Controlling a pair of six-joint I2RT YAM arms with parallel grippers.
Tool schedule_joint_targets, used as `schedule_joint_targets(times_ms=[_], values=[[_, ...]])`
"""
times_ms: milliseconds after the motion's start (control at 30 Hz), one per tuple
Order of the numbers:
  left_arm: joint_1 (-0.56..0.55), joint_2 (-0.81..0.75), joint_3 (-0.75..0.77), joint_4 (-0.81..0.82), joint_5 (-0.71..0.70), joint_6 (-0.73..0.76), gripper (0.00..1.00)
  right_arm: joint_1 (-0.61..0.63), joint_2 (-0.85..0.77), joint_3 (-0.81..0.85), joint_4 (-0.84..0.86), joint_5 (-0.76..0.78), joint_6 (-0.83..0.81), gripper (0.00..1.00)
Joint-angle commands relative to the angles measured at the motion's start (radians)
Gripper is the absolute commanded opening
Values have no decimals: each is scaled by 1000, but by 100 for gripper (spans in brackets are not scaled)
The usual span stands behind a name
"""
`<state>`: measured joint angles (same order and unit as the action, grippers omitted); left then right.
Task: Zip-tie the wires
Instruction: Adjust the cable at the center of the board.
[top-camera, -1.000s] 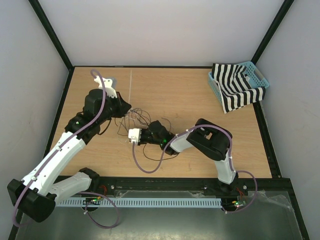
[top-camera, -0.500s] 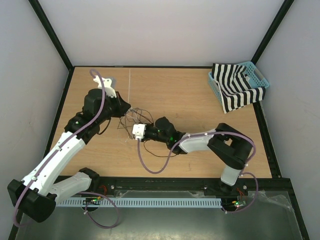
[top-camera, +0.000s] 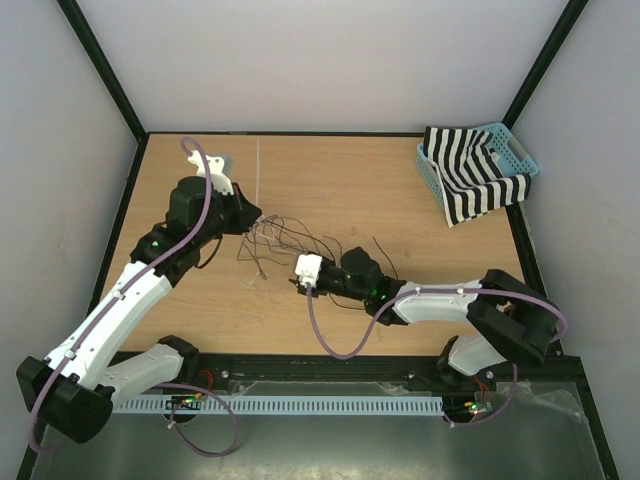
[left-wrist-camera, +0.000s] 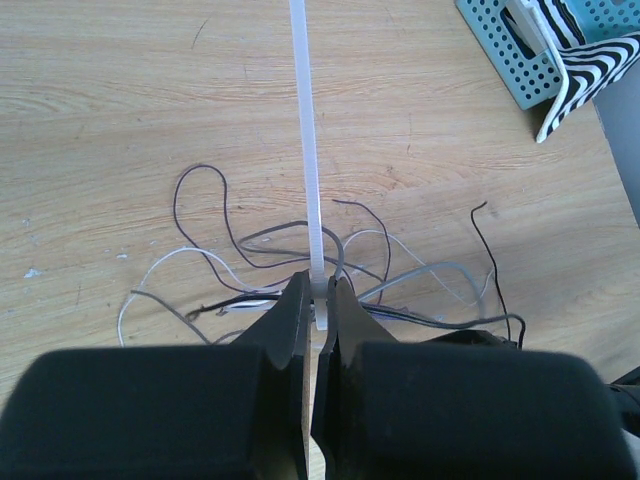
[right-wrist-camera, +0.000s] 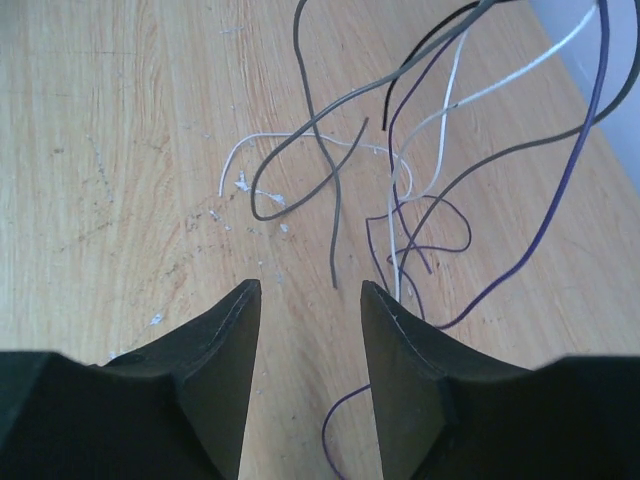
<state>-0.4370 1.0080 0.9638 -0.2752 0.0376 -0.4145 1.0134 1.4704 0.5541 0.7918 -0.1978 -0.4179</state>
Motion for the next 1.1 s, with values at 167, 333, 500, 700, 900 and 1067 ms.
schedule_joint_targets(times_ms=[167,333,500,700,900,1067], values=[[11,-7,19,39,20,10,0,4,-99,-59,-1,4,172,53],[12,-13,26,38,32,18,0,4,-144,-68,2,25,215,55],[12,-12,30,35,42,19,0,4,-165,-70,3,46,225,56],[12,-12,37,32,42,24,0,4,-180,-65,4,49,254,57],[14,-6,42,27,41,30,0,1,-218,-64,-11,57,262,58],[15,-1,41,24,36,30,0,-16,-274,-56,-11,-52,317,57]])
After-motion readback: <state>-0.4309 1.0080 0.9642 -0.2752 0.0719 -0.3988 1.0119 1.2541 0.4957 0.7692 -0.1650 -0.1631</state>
